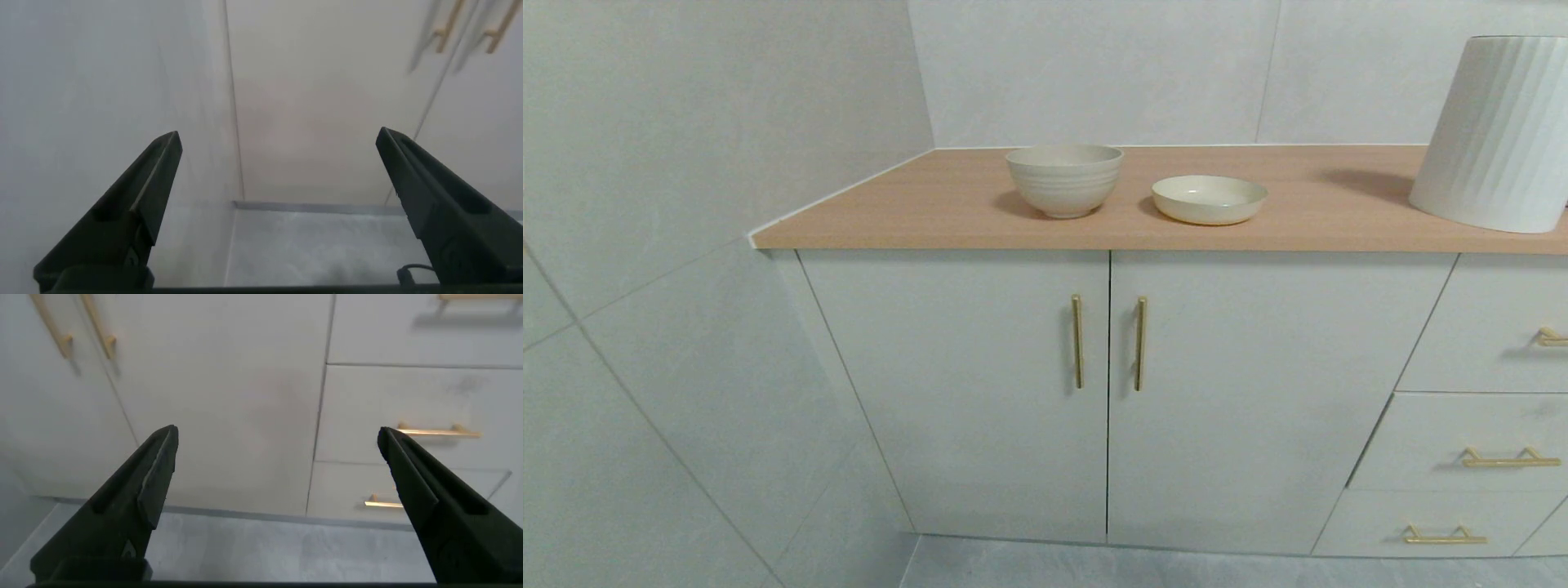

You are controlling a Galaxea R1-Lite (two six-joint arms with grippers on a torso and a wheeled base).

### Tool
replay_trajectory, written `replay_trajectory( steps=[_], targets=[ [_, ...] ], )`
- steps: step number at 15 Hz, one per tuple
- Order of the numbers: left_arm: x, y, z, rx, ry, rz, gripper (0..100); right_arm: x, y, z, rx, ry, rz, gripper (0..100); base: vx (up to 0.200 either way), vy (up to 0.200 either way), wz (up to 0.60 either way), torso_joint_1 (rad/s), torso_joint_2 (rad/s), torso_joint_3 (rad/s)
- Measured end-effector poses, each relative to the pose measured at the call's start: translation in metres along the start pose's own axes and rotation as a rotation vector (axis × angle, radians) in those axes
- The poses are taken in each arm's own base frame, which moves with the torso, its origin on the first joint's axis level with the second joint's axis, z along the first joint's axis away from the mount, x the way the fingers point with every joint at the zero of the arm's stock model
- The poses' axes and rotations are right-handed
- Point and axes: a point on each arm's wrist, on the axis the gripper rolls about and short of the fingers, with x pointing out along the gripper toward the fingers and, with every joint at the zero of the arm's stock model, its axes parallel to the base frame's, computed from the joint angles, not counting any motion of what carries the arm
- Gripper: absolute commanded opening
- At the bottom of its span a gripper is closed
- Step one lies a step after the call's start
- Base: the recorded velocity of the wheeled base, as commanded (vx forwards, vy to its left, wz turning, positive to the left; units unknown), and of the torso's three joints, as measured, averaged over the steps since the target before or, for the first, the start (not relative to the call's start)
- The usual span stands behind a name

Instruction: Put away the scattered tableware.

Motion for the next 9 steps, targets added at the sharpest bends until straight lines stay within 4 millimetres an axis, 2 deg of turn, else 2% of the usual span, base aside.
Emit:
replay_trajectory(
  steps=[9],
  targets=[
    [0.0, 0.0, 0.0, 0.0, 0.0, 0.0, 100, 0.0, 0.0, 0.0, 0.0, 0.0, 0.0, 100, 0.0, 0.0, 0.0, 0.0, 0.0, 0.0]
  ],
)
